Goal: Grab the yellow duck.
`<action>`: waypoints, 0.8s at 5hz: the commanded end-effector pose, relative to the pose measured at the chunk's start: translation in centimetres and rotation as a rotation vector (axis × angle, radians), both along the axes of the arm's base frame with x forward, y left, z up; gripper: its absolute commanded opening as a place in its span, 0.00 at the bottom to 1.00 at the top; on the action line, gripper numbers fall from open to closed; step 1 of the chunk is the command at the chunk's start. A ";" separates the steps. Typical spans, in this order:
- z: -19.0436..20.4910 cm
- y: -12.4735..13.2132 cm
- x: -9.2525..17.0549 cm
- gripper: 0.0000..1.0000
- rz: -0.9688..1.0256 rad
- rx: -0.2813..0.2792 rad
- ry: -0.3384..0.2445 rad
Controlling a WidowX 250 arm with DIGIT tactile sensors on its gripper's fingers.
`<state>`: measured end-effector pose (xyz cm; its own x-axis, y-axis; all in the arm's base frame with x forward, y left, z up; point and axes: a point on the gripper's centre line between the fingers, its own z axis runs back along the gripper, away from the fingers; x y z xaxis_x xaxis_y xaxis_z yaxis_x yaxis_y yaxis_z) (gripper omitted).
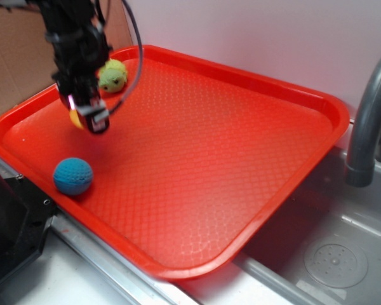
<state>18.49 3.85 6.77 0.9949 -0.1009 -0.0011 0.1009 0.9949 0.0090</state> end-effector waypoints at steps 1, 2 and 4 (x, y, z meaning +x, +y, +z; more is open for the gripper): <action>11.0 -0.1 -1.3 0.00 0.194 -0.084 -0.067; 16.0 0.6 -1.8 0.00 0.238 -0.091 -0.122; 16.7 0.4 -1.3 0.00 0.319 0.000 -0.107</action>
